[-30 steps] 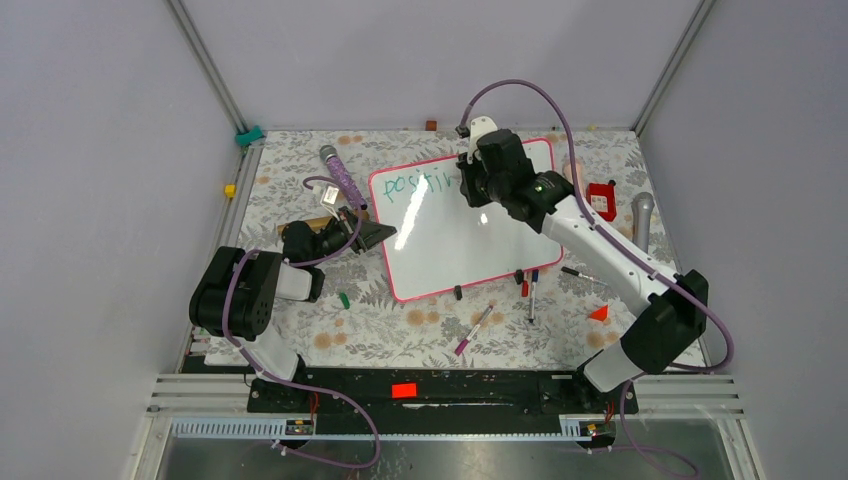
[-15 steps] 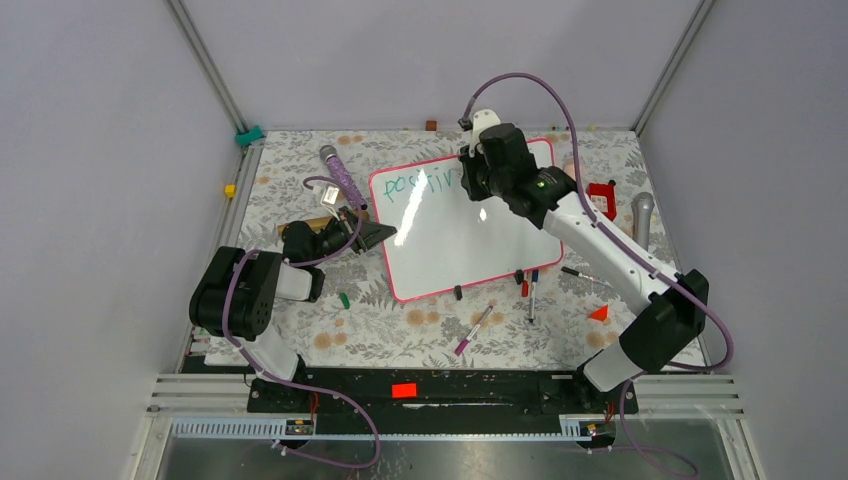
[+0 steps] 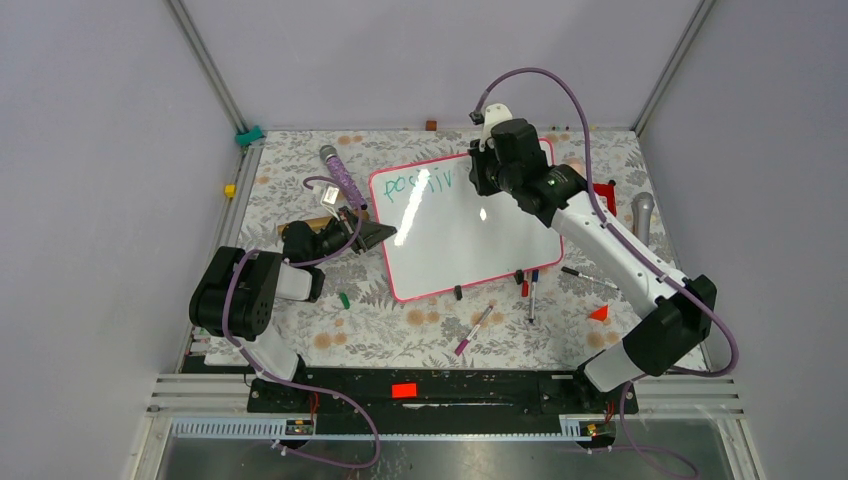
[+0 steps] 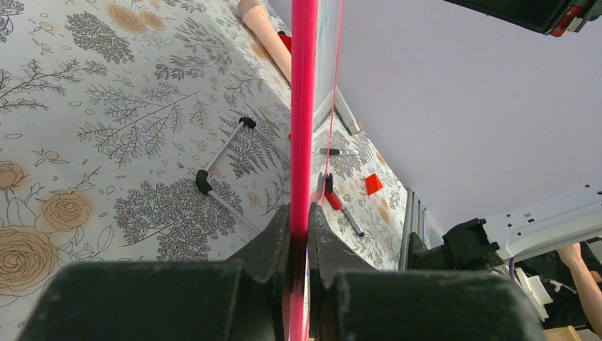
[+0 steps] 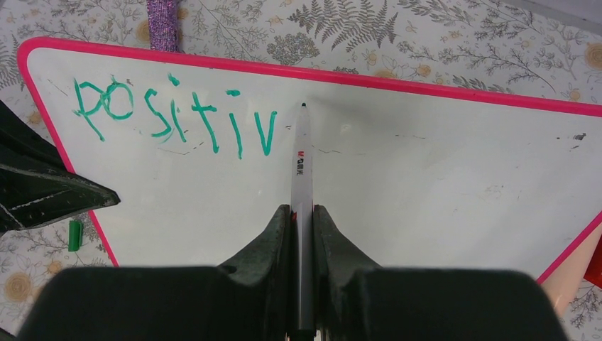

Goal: Write a sentence on the whiteboard

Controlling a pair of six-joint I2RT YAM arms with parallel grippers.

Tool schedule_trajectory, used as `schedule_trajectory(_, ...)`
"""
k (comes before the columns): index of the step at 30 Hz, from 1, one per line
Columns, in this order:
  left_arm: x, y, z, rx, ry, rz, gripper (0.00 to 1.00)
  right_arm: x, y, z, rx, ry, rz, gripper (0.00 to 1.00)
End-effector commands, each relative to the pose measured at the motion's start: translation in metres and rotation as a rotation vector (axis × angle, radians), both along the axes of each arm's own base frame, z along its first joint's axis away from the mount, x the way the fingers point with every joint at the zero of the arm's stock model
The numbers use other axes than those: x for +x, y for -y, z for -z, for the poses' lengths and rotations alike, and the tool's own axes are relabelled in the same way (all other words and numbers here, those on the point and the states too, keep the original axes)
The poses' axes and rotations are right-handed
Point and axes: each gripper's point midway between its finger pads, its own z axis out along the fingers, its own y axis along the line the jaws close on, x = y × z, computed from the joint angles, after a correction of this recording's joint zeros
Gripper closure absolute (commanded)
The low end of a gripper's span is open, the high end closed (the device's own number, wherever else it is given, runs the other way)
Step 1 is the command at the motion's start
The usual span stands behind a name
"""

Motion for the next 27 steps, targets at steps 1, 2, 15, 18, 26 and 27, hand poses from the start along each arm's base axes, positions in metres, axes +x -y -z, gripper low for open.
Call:
schedule_trajectory(1,0.007,-0.006,0.002,0.034,0.04,-0.052,1.0,0.007,-0.005,-0.012,0.032,0.025,-0.011,1.0)
schedule_trajectory(2,0.007,-0.006,0.002,0.034,0.038,-0.052,1.0,0.007,-0.006,-0.011,0.035,0.024,-0.014,1.0)
schedule_trajectory(15,0.008,-0.006,0.002,0.033,0.038,-0.052,1.0,0.007,-0.004,-0.001,0.012,-0.003,-0.01,1.0)
schedule_trajectory(18,0.007,-0.006,0.002,0.034,0.039,-0.052,1.0,0.011,0.003,-0.002,0.0,0.009,0.03,1.0)
schedule_trajectory(26,0.007,-0.006,0.003,0.035,0.039,-0.05,1.0,0.004,0.0,-0.008,0.026,0.024,0.0,1.0)
schedule_trajectory(27,0.007,-0.006,0.003,0.035,0.039,-0.052,1.0,0.003,0.001,-0.01,0.033,0.035,0.0,1.0)
